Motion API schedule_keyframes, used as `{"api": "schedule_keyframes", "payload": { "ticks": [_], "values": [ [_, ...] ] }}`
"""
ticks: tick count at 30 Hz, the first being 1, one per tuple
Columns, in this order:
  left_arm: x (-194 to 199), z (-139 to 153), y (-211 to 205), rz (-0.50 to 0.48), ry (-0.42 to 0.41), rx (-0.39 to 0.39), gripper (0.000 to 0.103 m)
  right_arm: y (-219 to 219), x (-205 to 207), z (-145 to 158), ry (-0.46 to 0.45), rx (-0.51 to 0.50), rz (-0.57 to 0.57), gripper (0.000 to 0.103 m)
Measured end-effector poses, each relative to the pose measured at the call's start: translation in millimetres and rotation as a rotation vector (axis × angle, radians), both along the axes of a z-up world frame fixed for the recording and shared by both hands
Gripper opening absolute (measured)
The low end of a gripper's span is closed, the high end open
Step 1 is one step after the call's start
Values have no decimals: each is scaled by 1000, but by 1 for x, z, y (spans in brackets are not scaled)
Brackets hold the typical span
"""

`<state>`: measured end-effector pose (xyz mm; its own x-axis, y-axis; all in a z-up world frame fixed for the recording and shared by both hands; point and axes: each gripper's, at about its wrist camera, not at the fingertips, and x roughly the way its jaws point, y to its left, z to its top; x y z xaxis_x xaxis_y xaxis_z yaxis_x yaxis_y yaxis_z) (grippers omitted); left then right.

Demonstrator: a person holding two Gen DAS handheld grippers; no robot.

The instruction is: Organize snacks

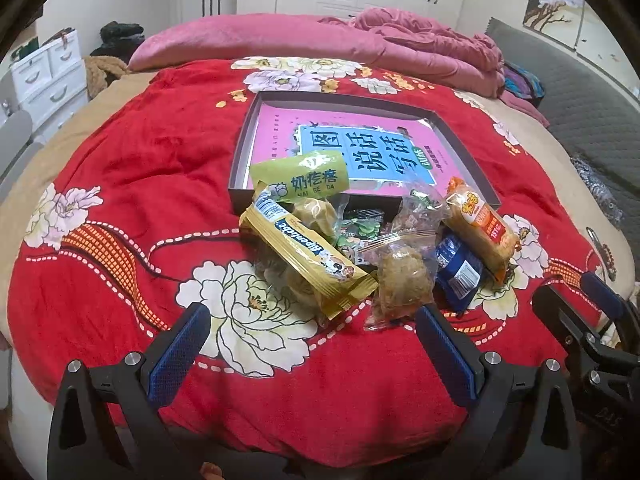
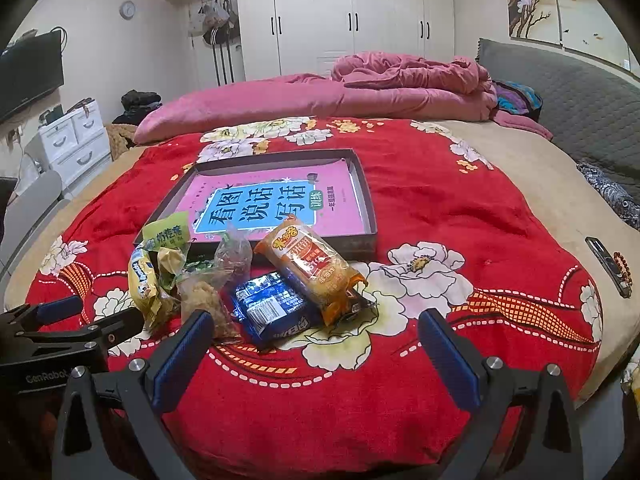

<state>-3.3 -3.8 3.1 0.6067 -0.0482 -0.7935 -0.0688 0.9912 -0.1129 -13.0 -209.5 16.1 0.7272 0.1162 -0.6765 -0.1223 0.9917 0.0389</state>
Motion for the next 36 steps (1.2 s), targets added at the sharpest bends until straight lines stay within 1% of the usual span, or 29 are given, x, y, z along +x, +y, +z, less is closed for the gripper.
{"api": "schedule_keyframes", "payload": {
  "ticks": [36],
  "values": [
    [-1,-1,-3,-16,-1,-4,102,1,1,0,-2,-4,-5,103]
  ]
}}
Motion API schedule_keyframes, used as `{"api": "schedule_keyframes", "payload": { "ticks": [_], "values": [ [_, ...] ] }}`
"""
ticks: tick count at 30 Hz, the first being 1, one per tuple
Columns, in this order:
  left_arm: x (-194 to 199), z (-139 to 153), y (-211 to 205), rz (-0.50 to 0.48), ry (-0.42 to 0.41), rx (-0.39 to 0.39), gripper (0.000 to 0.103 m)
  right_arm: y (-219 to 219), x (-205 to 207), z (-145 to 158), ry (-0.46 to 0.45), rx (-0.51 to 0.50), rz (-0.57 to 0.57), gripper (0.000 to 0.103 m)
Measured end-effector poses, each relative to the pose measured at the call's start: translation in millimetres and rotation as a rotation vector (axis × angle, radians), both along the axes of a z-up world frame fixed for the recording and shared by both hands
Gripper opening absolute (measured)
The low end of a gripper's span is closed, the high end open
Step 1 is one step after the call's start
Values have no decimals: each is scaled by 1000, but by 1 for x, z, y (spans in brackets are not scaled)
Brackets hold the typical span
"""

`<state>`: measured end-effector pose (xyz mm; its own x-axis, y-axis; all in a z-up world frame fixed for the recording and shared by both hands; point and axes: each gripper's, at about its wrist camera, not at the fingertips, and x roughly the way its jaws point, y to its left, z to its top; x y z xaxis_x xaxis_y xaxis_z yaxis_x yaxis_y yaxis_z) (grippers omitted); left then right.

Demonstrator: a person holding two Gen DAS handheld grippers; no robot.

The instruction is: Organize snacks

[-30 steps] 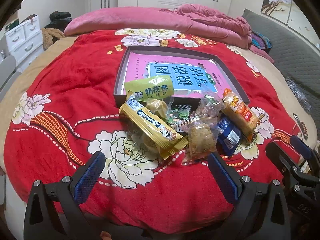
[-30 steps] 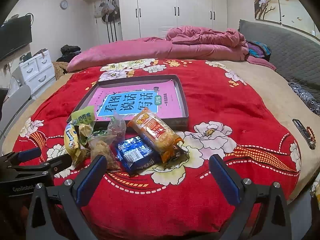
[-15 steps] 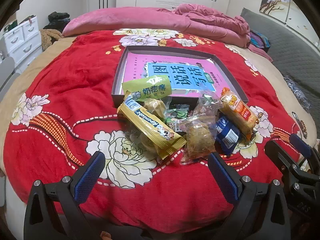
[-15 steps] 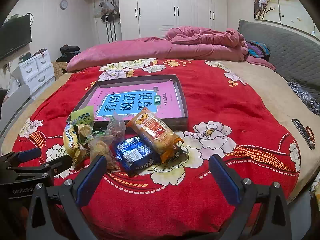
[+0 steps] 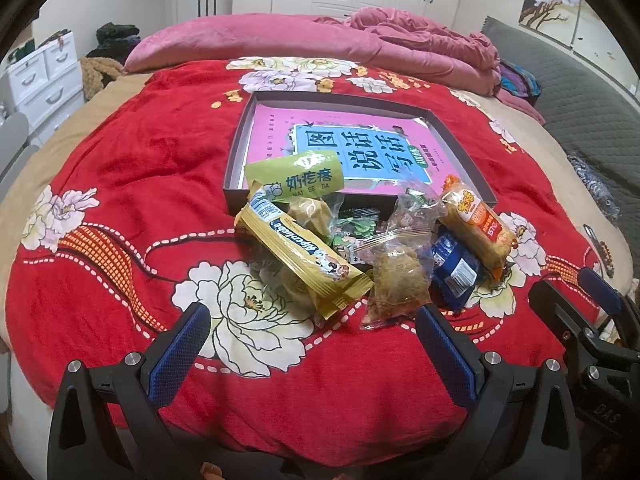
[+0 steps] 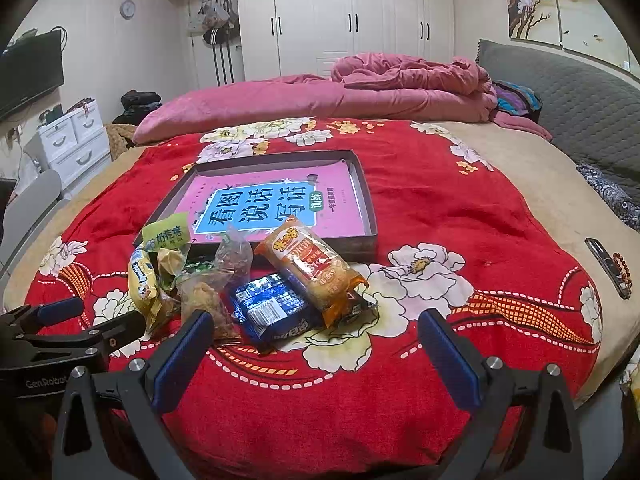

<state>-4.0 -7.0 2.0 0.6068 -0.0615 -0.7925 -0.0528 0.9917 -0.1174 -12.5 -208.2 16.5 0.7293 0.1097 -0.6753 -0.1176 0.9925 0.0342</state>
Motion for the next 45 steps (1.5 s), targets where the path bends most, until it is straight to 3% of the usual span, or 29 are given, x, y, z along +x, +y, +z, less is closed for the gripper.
{"api": "schedule_keyframes", "payload": {
  "ticks": [10,20,35,45],
  "values": [
    [3,-3,20,37,23,-97,102,-1,4,-2,8,12,-3,103],
    [19,-17,51,126,71,-317,102,-7,19,-3,6,17,-19,103],
    [60,-33,54,155,100,-350,102,-15,62,-16,51,-14,-22,103],
    [68,-37,63,178,92,-372,91,18,87,-33,61,-173,102,103]
  ]
}}
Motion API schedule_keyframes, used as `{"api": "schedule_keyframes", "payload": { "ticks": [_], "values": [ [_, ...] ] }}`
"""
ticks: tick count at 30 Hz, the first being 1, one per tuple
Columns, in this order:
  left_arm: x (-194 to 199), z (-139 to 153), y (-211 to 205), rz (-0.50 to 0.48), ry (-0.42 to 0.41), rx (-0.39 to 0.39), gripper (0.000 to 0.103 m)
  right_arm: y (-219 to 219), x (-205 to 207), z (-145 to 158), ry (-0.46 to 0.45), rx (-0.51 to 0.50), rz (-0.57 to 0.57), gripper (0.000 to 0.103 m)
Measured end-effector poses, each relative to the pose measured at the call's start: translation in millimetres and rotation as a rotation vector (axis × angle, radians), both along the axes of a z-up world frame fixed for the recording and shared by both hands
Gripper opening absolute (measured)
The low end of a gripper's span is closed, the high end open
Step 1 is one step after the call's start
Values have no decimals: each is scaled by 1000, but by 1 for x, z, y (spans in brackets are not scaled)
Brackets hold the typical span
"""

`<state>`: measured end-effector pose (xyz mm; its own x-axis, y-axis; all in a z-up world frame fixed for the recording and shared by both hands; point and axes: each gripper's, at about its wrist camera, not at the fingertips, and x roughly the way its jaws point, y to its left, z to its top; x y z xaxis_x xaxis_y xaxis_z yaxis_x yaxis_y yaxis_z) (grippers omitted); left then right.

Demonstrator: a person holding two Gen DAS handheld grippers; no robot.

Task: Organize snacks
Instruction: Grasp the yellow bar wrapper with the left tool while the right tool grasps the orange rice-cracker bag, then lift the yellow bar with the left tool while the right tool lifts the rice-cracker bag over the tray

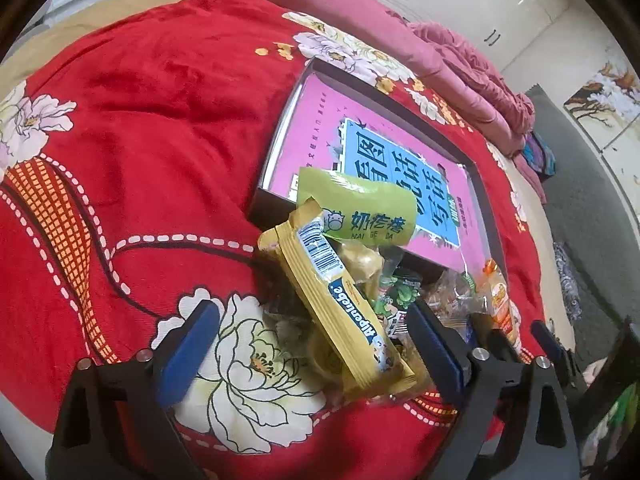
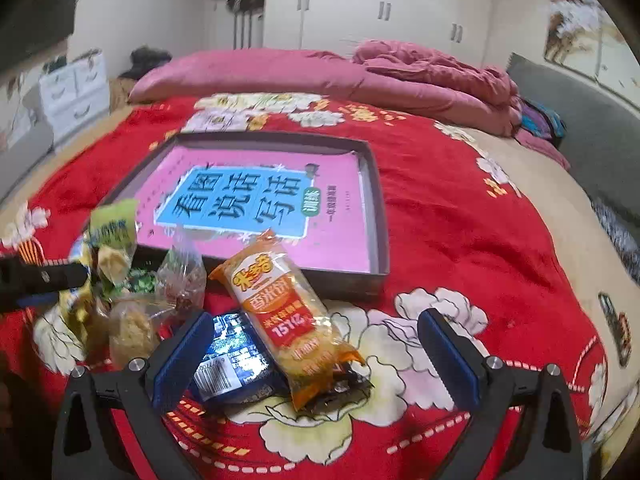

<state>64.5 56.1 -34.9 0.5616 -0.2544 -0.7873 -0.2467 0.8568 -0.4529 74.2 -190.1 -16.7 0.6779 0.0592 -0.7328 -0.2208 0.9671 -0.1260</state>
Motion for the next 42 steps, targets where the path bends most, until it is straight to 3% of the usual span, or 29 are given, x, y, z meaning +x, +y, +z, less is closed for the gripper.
{"api": "schedule_keyframes", "payload": {
  "ticks": [3,5,9,13,16,19,21,28,37,42],
  "values": [
    [1,-3,1,-3,6,-21,83,7,5,-5,7,-31,20,103],
    [2,-5,2,-8,11,-37,77,9,9,-9,16,-50,24,96],
    [5,-6,2,-5,10,-46,64,9,14,-14,37,-62,29,75],
    [11,-9,2,-5,15,-61,59,9,15,-14,35,-45,54,48],
    [14,-11,4,2,24,-82,56,7,16,-14,41,-14,65,37],
    [15,-13,8,6,28,-110,50,2,15,-9,36,24,60,35],
    [14,-12,8,2,17,-117,40,-2,14,-6,29,56,62,35],
    [9,-7,10,-9,-11,-119,25,-18,11,3,25,182,57,34],
    [0,8,7,-38,-66,-85,25,-31,12,8,25,276,30,34],
    [-5,11,17,-13,-84,-110,25,-32,12,8,26,286,32,34]
  ]
}}
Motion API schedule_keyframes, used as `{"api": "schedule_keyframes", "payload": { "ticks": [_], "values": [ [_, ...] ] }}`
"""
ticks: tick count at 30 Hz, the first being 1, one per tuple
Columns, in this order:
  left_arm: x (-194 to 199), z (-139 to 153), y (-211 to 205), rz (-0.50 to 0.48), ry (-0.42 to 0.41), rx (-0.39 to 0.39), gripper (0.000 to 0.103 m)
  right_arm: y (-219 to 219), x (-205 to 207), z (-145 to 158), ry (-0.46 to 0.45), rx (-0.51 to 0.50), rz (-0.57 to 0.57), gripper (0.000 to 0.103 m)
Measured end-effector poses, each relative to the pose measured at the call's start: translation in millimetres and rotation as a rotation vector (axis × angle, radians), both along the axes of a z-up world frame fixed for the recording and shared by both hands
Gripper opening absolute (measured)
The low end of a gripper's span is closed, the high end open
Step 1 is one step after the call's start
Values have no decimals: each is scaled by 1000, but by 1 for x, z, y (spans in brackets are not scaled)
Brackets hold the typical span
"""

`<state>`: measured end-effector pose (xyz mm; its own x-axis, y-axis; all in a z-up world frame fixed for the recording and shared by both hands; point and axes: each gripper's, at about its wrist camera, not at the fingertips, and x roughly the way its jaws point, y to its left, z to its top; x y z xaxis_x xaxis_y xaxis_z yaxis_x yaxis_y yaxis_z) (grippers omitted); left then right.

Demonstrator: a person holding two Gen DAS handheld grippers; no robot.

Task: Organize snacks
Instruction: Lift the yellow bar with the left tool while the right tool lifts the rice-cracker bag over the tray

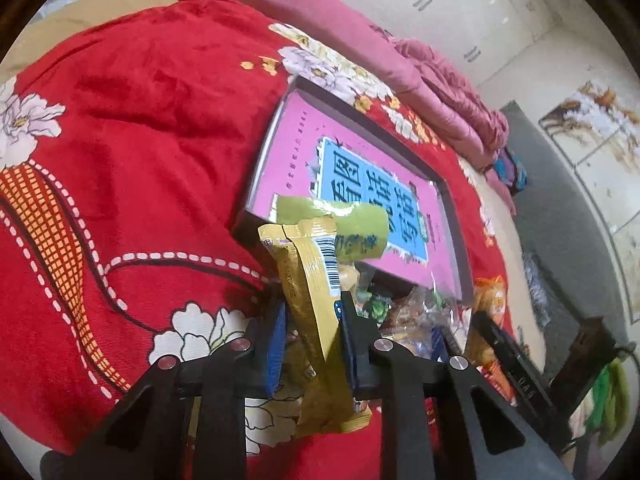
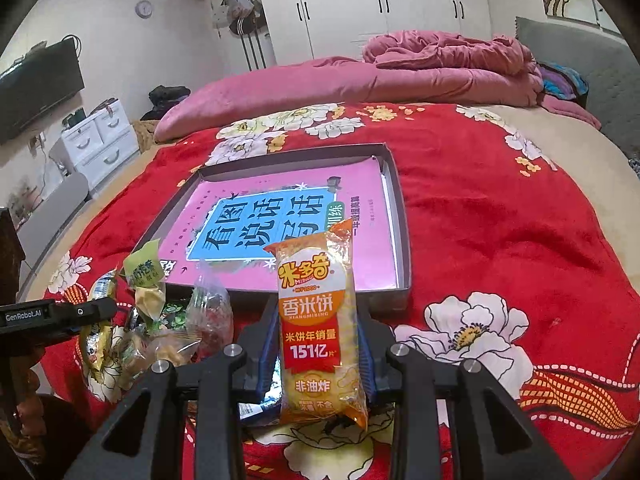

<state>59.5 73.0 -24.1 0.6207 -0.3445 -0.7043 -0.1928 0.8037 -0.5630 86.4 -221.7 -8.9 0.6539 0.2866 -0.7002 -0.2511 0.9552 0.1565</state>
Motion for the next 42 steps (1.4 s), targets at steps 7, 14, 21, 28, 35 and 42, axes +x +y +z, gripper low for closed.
{"api": "schedule_keyframes", "payload": {
  "ticks": [7,14,21,28,35,42],
  "values": [
    [-5,19,8,23,-84,37,25,-4,-3,5,-26,29,-7,34],
    [2,37,3,36,-147,106,25,-6,2,15,-75,81,-22,34],
    [23,50,1,68,-194,126,25,-3,16,13,-70,115,-34,34],
    [43,56,1,82,-221,146,25,3,26,11,-77,112,-39,34],
    [66,66,5,122,-268,165,25,2,32,9,-77,116,-62,34],
    [87,55,11,148,-246,192,25,5,40,10,-104,81,-74,34]
  ]
}}
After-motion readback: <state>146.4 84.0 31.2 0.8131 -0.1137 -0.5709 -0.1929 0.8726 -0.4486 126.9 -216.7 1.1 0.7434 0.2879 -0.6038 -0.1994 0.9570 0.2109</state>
